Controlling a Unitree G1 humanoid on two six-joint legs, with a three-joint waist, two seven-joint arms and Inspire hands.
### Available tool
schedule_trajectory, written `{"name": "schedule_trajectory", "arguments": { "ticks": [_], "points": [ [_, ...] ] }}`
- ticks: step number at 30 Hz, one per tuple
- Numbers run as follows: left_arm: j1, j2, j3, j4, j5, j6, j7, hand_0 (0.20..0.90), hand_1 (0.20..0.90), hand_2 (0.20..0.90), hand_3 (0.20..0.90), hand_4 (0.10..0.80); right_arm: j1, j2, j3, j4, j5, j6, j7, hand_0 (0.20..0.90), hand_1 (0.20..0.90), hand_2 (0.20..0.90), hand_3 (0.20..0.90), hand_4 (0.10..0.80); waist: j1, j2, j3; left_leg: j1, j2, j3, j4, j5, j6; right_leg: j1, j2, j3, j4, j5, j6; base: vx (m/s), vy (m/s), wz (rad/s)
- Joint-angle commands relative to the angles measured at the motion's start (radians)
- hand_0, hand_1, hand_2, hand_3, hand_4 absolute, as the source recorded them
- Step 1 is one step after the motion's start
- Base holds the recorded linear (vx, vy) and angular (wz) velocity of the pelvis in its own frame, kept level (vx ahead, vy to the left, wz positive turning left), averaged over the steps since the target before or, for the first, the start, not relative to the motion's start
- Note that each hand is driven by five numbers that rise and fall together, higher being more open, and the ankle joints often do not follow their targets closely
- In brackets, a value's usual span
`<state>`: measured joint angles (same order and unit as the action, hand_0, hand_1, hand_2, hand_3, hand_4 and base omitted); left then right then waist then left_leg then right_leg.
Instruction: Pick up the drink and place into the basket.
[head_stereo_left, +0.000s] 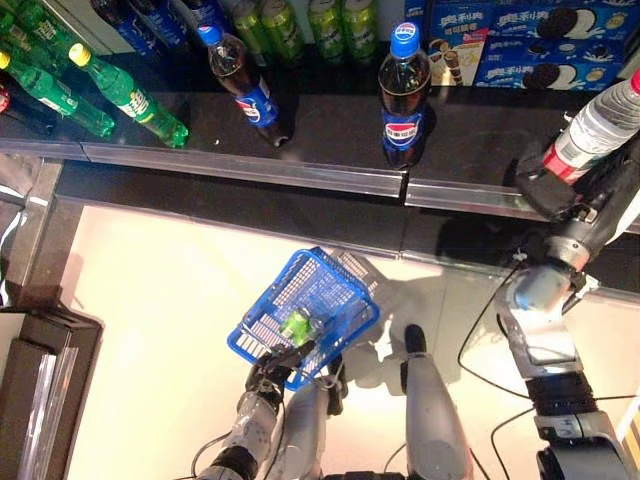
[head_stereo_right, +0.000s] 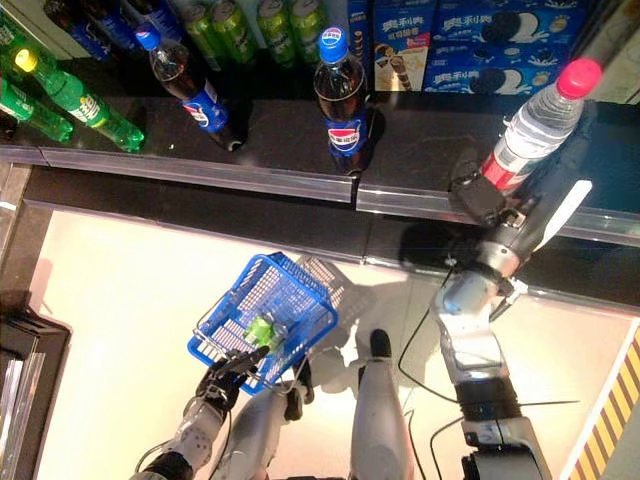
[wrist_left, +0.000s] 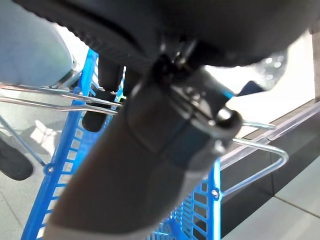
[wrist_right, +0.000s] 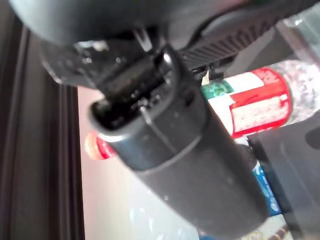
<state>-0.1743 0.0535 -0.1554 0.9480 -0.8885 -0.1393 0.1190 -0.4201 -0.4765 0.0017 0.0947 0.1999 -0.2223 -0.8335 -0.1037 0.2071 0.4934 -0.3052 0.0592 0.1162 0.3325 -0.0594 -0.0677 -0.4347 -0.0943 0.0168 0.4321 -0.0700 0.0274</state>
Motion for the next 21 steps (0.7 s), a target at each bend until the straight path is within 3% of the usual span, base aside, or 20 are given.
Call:
{"name": "schedule_trajectory", "arguments": {
  "ticks": [1,14,15,16,17,21],
  "points": [
    [0.143,0.081,-0.029,0.015,-0.018,0.006,0.024,0.3,0.3,0.3,0.2,0.1,-0.098,-0.06,-0.043,-0.097,-0.031,-0.048,-0.036,0.9,0.9,0.9,0.9,0.8,0.015,-0.058,-0.002,-0.105,-0.029,-0.068,0.126,0.197,-0.005,0.116,-0.008,0.003,-0.138,0.033,-0.05,0.0,0.0,0.0],
    [0.13,0.085,-0.046,0.016,-0.027,0.004,0.01,0.3,0.3,0.3,0.2,0.1,-0.176,-0.101,-0.057,-0.029,0.06,-0.026,-0.021,0.9,0.9,0.9,0.9,0.8,0.033,-0.046,0.004,-0.113,-0.037,-0.081,0.11,0.202,-0.003,0.093,-0.007,-0.011,-0.12,0.027,-0.058,0.0,-0.001,0.01],
    [0.128,0.086,-0.046,0.018,-0.028,0.003,0.008,0.3,0.3,0.3,0.2,0.1,-0.182,-0.102,-0.057,-0.024,0.07,-0.028,-0.019,0.7,0.7,0.7,0.667,0.567,0.033,-0.046,0.005,-0.114,-0.038,-0.081,0.109,0.202,-0.003,0.09,-0.007,-0.012,-0.117,0.026,-0.059,0.0,0.0,0.0],
    [0.126,0.087,-0.046,0.02,-0.03,0.004,0.006,0.3,0.3,0.3,0.2,0.1,-0.191,-0.103,-0.06,-0.016,0.076,-0.03,-0.021,0.399,0.399,0.399,0.315,0.215,0.035,-0.045,0.007,-0.117,-0.038,-0.081,0.111,0.202,-0.003,0.085,-0.007,-0.014,-0.11,0.024,-0.06,0.0,0.0,0.0],
    [0.124,0.087,-0.047,0.02,-0.031,0.003,0.007,0.3,0.3,0.3,0.2,0.1,-0.198,-0.104,-0.06,-0.013,0.077,-0.03,-0.024,0.3,0.3,0.3,0.2,0.1,0.036,-0.045,0.008,-0.118,-0.039,-0.081,0.113,0.203,-0.002,0.083,-0.007,-0.015,-0.107,0.022,-0.061,-0.021,-0.012,0.04],
    [0.125,0.087,-0.052,0.014,-0.031,0.004,0.004,0.3,0.3,0.3,0.2,0.1,-0.219,-0.109,-0.061,-0.017,0.065,-0.021,-0.03,0.3,0.3,0.3,0.2,0.1,0.038,-0.039,0.013,-0.123,-0.043,-0.082,0.122,0.202,-0.001,0.075,-0.006,-0.019,-0.09,0.014,-0.066,-0.002,0.001,0.04]
  ]
}}
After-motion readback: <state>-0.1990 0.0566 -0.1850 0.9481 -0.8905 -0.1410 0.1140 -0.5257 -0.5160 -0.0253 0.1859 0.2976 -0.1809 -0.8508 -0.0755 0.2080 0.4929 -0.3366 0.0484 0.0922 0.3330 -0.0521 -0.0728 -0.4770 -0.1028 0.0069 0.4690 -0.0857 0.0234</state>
